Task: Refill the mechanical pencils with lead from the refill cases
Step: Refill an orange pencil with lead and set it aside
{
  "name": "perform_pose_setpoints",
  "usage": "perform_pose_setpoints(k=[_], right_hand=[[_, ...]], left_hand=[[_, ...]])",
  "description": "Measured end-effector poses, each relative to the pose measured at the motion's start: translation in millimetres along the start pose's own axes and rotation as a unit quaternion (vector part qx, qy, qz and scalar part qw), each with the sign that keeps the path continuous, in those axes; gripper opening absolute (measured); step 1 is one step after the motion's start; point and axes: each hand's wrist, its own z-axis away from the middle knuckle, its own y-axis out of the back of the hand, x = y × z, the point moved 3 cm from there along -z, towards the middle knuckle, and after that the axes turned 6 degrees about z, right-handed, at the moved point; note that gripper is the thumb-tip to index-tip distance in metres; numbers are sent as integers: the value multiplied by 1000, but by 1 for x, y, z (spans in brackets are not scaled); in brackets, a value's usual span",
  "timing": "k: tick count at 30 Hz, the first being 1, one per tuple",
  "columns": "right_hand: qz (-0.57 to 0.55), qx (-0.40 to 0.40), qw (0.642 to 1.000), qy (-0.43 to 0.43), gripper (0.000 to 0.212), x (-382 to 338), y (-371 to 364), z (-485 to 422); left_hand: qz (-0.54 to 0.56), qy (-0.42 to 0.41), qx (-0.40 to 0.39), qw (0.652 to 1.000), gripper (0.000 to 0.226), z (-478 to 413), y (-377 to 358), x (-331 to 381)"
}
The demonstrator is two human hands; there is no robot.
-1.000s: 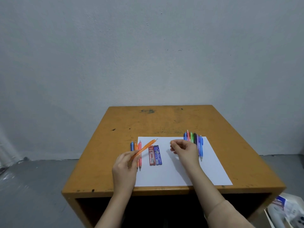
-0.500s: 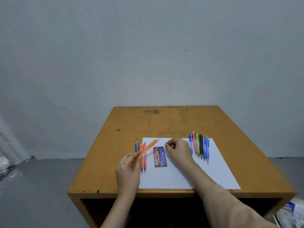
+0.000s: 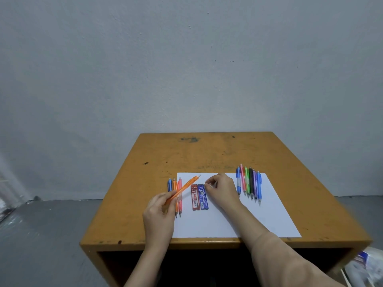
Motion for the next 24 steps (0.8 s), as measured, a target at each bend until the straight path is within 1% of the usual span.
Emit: perform_pose_setpoints(k=[4, 10, 13, 17, 19, 22, 24], right_hand=[[6, -6, 1000, 1, 16, 1, -1, -1], [-14, -1, 1000, 3, 19, 3, -2, 1], [-87, 24, 996, -12, 19, 8, 2, 3], [-247, 47, 967, -31, 12, 10, 10, 10], [-296, 41, 954, -19, 14, 7, 14, 14], [-364, 10, 931, 1, 15, 2, 19, 19], [-384, -7, 923, 9, 15, 0, 21, 22]], left_hand=[[9, -6, -1, 1000, 21, 0, 0, -3], [7, -2, -7, 1000, 22, 0, 0, -1], [1, -3, -7, 1000, 22, 0, -1, -3], [-3, -13, -10, 1000, 20, -1, -1, -5], [-7, -11, -15, 1000, 20, -1, -2, -6], [-11, -10, -15, 1000, 19, -1, -2, -6], [-13, -10, -18, 1000, 19, -1, -2, -5]])
